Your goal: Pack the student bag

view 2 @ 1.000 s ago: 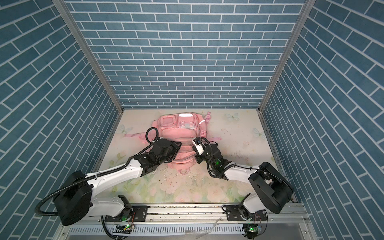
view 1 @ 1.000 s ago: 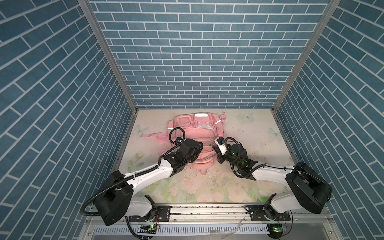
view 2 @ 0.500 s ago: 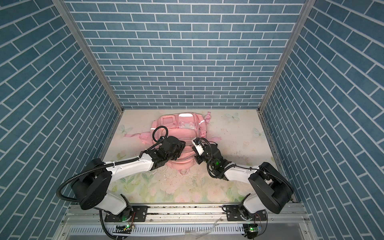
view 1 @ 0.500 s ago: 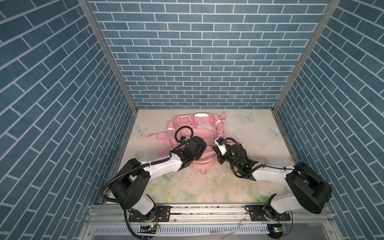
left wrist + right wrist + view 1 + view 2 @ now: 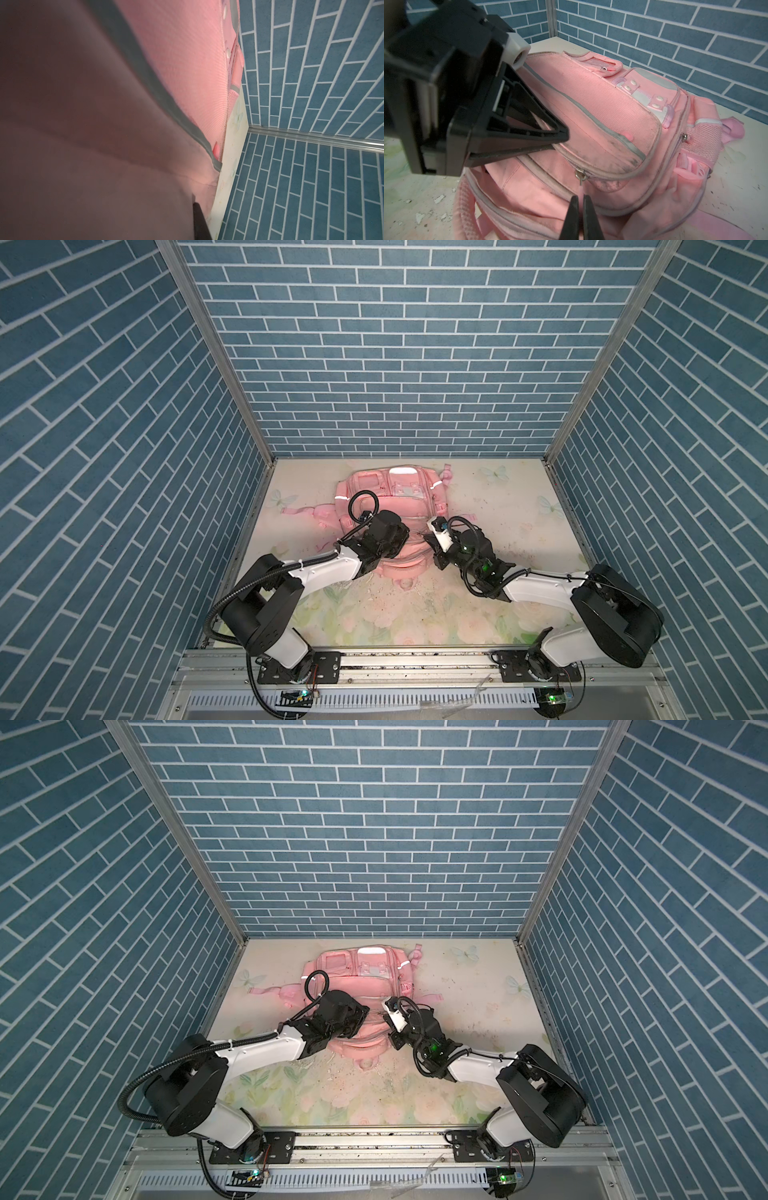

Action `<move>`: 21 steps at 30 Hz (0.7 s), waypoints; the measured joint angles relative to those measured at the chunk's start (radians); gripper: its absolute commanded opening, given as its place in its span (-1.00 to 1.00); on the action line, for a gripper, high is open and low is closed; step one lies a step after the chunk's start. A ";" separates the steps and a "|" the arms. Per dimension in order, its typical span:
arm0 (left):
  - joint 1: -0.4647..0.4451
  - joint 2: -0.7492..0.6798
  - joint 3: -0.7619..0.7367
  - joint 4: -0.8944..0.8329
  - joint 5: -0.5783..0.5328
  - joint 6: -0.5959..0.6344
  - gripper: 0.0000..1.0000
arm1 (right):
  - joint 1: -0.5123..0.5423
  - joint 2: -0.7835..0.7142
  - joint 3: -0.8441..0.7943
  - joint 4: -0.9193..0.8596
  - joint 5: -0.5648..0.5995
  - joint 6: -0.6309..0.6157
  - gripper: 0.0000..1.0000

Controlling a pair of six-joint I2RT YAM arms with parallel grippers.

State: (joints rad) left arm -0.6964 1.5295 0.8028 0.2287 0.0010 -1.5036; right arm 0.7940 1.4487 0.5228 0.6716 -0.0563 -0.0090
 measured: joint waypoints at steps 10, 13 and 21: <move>0.086 -0.086 -0.048 -0.026 0.158 0.101 -1.00 | -0.016 -0.012 -0.008 0.022 -0.013 -0.013 -1.00; 0.119 -0.103 -0.058 -0.033 0.216 0.136 -1.00 | -0.024 -0.013 -0.009 0.023 -0.019 -0.013 -1.00; 0.218 -0.137 -0.061 -0.105 0.379 0.244 -1.00 | -0.045 -0.023 -0.009 0.019 -0.022 -0.010 -1.00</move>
State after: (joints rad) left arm -0.4782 1.3930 0.7422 0.1238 0.3798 -1.2598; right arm 0.7494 1.4261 0.5140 0.6903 -0.0784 -0.0189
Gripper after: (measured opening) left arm 0.094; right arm 0.063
